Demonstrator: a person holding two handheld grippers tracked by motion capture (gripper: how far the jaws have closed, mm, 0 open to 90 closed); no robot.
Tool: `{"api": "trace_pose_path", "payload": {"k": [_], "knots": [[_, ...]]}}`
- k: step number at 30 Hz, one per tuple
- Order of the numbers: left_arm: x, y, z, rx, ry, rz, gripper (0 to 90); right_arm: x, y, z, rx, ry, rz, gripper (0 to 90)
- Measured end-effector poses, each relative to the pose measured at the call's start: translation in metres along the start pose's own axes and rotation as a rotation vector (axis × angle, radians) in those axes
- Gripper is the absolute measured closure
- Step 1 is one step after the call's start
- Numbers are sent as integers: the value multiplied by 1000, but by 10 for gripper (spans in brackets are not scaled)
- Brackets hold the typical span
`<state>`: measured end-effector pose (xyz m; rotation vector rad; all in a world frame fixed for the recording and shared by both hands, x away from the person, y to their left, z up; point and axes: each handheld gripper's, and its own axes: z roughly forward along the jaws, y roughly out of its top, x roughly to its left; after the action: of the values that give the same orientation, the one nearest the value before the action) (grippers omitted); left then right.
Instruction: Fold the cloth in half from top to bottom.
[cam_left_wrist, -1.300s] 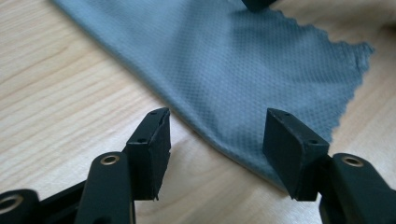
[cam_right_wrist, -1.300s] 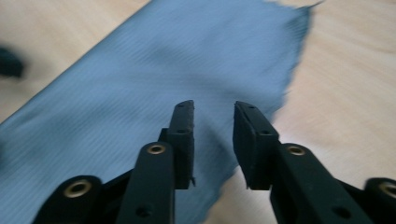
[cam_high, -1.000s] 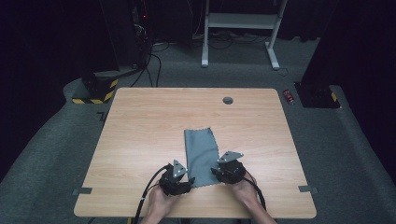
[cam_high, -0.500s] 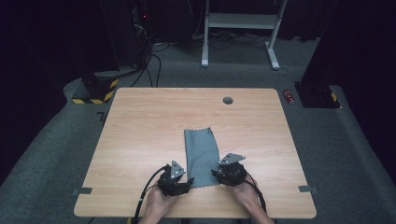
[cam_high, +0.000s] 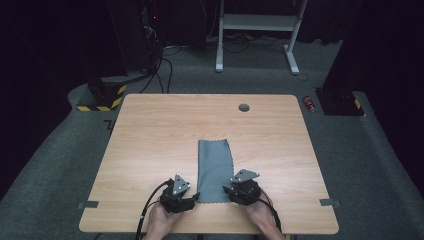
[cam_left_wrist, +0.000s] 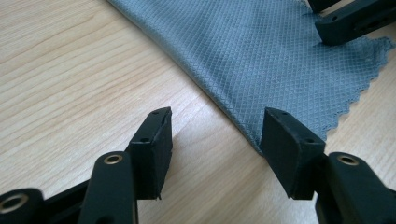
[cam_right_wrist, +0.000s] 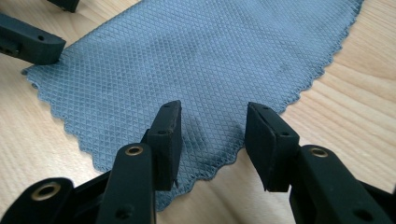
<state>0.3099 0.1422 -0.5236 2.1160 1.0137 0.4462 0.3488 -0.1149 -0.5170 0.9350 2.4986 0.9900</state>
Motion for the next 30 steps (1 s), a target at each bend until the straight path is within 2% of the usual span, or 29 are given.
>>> {"api": "trace_pose_path", "payload": {"k": [4,7,11,15,16,19,24,26,27,30], "knots": [[2,-4,-5,2,4,7,450,6,-2,0,-10,9,1,562],[3,-7,-8,4,1,-4,456,10,-1,-1,-1,23,-8,558],[5,-4,-9,29,-7,2,460,10,0,0,1,38,0,550],[14,3,-3,31,-43,-64,432,-1,3,0,1,57,43,593],[19,6,0,31,-48,-85,429,-3,4,1,-1,57,56,599],[28,14,6,25,-51,-117,418,-15,9,2,-14,53,93,643],[44,35,19,21,-26,-138,414,-30,19,6,-33,36,128,710],[49,43,24,14,-9,-139,418,-36,23,9,-31,32,140,770],[51,48,26,12,-5,-139,419,-39,25,10,-26,41,157,786],[56,60,35,15,6,-131,424,-44,32,17,-26,37,162,815]]}}
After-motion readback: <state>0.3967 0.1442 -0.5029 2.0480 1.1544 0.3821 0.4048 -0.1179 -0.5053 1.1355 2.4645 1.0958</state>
